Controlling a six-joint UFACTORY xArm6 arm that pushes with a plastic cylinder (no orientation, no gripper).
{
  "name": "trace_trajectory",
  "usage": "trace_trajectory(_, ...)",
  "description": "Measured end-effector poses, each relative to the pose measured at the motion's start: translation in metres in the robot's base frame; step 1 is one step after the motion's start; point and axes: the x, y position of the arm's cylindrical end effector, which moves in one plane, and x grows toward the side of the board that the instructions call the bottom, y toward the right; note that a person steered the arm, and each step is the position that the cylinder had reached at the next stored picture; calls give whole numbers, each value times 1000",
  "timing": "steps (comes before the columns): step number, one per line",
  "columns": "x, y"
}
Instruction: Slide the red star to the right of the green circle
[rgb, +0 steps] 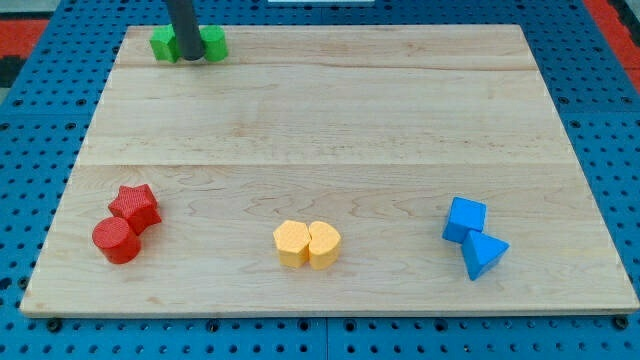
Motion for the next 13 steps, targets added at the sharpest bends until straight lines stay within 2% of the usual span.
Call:
trace_trajectory(1, 19, 3)
trace_trajectory(3, 154, 12)
trace_trajectory(4, 193, -73)
trace_trajectory(5, 261, -121)
trace_trajectory(6, 324, -132)
trace_trajectory(7, 363, -94)
trace_trajectory(10, 273, -56)
trace_trajectory(11, 273, -8)
trace_trajectory(12, 258, 10)
trace_trajectory(13, 198, 37)
